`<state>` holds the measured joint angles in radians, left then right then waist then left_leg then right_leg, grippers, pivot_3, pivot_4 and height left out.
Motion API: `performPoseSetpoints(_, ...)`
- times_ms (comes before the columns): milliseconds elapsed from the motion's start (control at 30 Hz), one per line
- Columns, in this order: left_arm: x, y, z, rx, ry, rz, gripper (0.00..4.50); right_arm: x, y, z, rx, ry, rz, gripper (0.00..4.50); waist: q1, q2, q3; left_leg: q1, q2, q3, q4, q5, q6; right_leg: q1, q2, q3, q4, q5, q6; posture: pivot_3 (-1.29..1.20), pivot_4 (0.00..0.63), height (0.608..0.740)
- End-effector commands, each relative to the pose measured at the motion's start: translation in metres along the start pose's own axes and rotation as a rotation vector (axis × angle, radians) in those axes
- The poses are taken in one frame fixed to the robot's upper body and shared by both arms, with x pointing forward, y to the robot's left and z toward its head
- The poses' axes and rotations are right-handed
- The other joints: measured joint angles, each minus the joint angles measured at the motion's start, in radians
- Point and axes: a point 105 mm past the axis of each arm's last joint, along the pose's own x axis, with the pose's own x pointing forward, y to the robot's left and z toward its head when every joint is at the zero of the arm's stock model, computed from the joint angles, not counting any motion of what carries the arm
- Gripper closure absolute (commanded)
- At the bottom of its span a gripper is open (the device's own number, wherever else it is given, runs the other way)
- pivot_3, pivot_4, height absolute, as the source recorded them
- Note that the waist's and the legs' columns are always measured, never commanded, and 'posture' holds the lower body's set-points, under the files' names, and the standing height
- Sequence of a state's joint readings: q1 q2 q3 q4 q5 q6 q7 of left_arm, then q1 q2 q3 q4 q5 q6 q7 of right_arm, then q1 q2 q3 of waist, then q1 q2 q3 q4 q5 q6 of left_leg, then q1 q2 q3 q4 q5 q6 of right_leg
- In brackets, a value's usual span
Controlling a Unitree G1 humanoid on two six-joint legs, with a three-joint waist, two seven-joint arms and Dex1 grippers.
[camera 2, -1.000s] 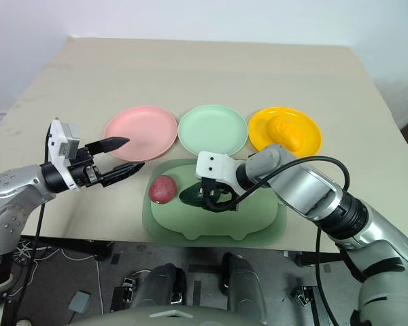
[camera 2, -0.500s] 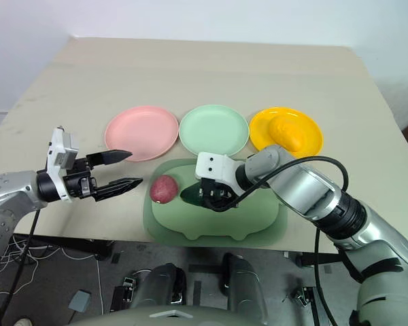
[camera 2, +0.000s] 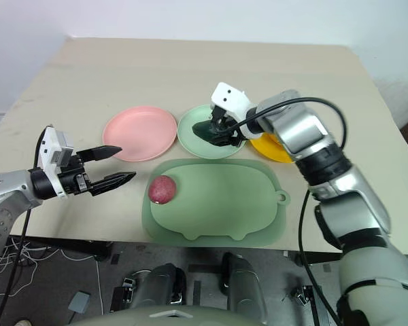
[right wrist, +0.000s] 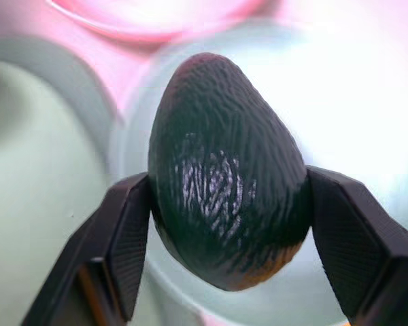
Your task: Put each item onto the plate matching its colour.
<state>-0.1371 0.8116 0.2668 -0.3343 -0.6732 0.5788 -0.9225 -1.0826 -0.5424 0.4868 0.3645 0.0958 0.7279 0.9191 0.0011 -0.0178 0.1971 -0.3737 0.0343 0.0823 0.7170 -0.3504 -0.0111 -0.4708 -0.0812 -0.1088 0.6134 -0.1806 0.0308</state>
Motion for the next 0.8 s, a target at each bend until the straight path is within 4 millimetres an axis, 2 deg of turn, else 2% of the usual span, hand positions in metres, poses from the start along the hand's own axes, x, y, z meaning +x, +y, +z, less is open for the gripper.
performPoseSetpoints(33,0.0,-0.002,0.011,0.051,-0.031,0.003,0.0,0.004,-0.021,0.012,-0.085,-0.011,-0.096,1.39,-0.004,0.0,0.0,0.0,0.0,0.0,0.0,0.0,-0.001,0.0,0.0,0.0,0.0,0.0,0.0,0.0,0.15,0.74)
performPoseSetpoints(67,0.0,-0.003,0.011,0.052,-0.032,0.002,0.0,0.007,-0.024,0.011,-0.099,-0.005,-0.114,0.83,-0.006,0.0,0.0,0.0,0.0,0.0,0.0,0.001,-0.001,0.0,0.0,0.0,0.0,0.0,0.0,0.0,0.15,0.74)
performPoseSetpoints(167,-0.001,-0.006,0.01,0.051,-0.031,0.003,0.0,0.008,-0.029,0.01,-0.117,-0.016,-0.121,0.02,-0.013,0.0,0.0,-0.001,0.0,0.0,0.0,0.001,-0.002,0.0,-0.001,0.0,0.0,0.0,0.0,0.0,0.15,0.74)
performPoseSetpoints(333,-0.002,-0.008,0.01,0.052,-0.026,-0.004,0.0,-0.007,-0.024,0.016,-0.146,-0.068,-0.085,0.02,-0.015,0.001,0.0,0.0,0.0,-0.002,-0.001,0.001,-0.002,0.0,-0.001,0.0,0.0,0.0,0.0,0.0,0.15,0.74)
performPoseSetpoints(433,0.0,-0.01,0.011,0.037,-0.022,-0.046,0.0,-0.024,-0.019,0.023,-0.135,-0.122,-0.06,0.02,-0.013,0.001,0.0,0.0,0.001,-0.003,-0.001,0.001,-0.002,-0.001,-0.001,0.0,0.0,0.0,0.0,0.0,0.15,0.74)
performPoseSetpoints(567,0.005,-0.019,0.004,0.037,0.069,-0.198,0.0,-0.064,-0.023,0.027,-0.11,-0.208,-0.092,0.02,-0.008,0.001,0.0,0.0,0.0,-0.003,0.0,0.0,-0.001,0.0,-0.001,-0.001,0.001,0.0,0.0,0.0,0.15,0.74)
performPoseSetpoints(700,0.011,-0.02,-0.001,0.051,0.141,-0.302,0.0,-0.083,-0.022,0.024,-0.123,-0.233,-0.128,0.02,-0.012,0.001,0.0,0.001,0.0,-0.002,0.0,0.0,0.001,0.0,0.0,-0.001,0.001,0.0,0.0,0.0,0.15,0.74)
performPoseSetpoints(800,0.02,-0.014,-0.005,0.108,0.168,-0.327,0.0,-0.09,-0.017,0.023,-0.117,-0.251,-0.14,0.02,-0.016,0.001,0.0,0.001,0.0,-0.001,-0.001,0.0,0.001,0.0,0.0,-0.001,0.001,0.0,0.0,0.0,0.15,0.74)
